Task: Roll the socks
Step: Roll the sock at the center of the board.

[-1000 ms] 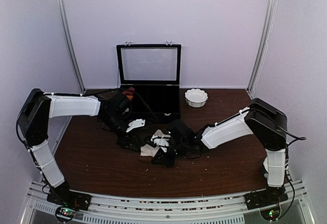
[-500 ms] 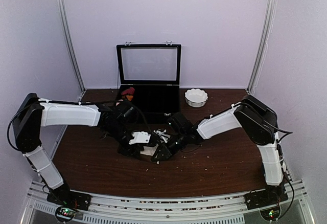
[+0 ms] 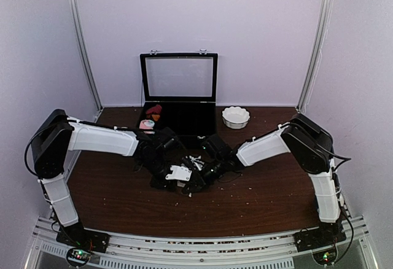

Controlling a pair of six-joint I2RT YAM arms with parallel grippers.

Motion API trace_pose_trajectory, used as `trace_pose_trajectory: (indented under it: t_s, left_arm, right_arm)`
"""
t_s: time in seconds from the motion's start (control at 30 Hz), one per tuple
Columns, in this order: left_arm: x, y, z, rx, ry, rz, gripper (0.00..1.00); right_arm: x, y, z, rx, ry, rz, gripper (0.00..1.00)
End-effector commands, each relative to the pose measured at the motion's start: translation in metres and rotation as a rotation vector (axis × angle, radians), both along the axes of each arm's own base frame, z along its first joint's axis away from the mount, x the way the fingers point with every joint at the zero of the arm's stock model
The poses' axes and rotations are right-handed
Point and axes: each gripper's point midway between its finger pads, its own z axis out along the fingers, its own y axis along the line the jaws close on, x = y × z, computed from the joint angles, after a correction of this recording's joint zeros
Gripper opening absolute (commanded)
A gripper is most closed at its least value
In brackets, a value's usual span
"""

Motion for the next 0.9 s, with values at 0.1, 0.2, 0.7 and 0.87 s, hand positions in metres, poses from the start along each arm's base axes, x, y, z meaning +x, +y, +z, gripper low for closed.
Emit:
trace_pose_trajectory:
  t_s: [0.1, 0.2, 0.7, 0.87]
  left_arm:
    - [-0.005, -0.002, -0.01, 0.043, 0.069, 0.005, 0.05]
    - [-0.006, 0.002, -0.016, 0.078, 0.089, 0.014, 0.0]
    - [-0.009, 0.028, -0.051, 0.253, 0.151, 0.048, 0.0]
    - [-0.014, 0.019, -0.043, 0.217, 0.249, 0.089, 0.0]
  right_arm:
    - [-0.011, -0.045, -0.068, -0.256, 0.098, -0.105, 0.11]
    - [-0.011, -0.043, -0.059, -0.214, 0.088, -0.11, 0.31]
    - [-0.006, -0.119, -0.042, -0.256, -0.073, -0.292, 0.5]
    - [0.0, -0.147, -0.023, -0.222, -0.24, -0.395, 0.47]
